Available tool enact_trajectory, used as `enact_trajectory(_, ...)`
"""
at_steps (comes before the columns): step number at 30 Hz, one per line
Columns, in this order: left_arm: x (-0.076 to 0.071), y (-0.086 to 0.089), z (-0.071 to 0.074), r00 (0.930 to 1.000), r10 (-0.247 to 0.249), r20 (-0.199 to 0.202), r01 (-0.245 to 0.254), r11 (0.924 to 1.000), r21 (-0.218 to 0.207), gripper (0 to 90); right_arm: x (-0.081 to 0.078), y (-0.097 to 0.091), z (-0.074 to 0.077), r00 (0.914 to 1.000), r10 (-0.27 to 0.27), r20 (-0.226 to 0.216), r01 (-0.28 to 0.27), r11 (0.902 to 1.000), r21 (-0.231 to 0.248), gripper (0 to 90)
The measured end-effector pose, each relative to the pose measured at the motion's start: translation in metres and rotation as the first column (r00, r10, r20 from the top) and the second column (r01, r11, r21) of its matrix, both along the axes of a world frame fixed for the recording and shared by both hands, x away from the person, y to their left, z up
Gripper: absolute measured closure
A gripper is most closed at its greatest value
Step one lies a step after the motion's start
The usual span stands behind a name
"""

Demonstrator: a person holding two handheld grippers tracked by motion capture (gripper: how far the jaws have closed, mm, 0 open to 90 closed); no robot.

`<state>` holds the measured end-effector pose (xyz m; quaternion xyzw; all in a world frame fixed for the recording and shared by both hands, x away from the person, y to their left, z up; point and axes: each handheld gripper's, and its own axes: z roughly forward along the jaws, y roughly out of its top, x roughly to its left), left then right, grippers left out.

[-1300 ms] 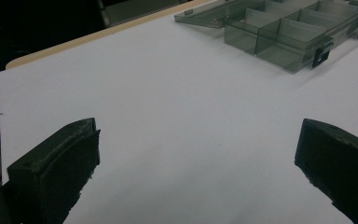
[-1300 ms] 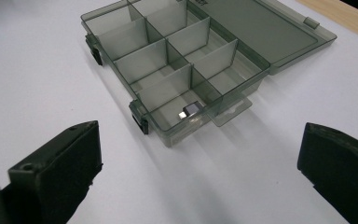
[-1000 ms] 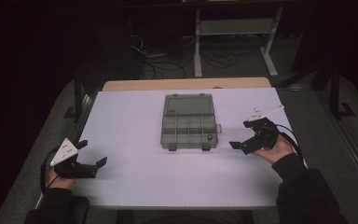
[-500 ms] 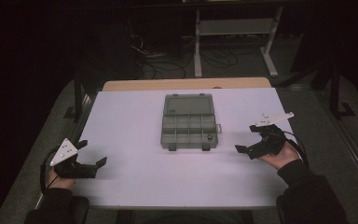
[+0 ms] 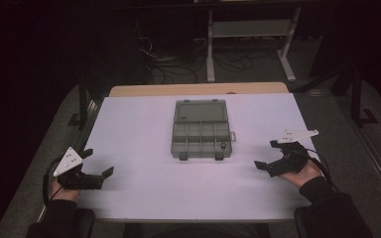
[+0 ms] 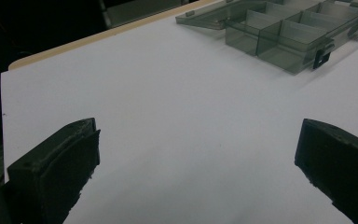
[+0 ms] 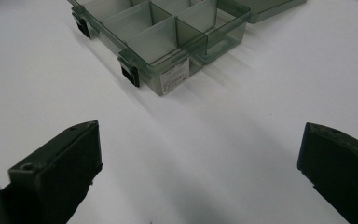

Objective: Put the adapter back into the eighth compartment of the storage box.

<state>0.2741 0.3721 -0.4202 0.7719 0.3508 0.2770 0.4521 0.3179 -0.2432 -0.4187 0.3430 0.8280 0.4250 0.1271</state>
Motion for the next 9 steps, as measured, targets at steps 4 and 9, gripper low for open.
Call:
enact_trajectory(4,-0.0001,-0.0001,0.0,1.0,0.0,0.001,0.0,1.0,0.0,0.0,-0.0018,-0.0014,-0.0024,1.0,-0.008,-0.002,0.008,1.0,0.002,0.0)
enact_trajectory(9,0.0,-0.0007,0.0001,1.0,-0.002,0.0,0.002,1.0,0.002,0.0,-0.0029,-0.0007,-0.0033,0.9999,-0.011,-0.002,0.011,0.9999,0.001,0.0)
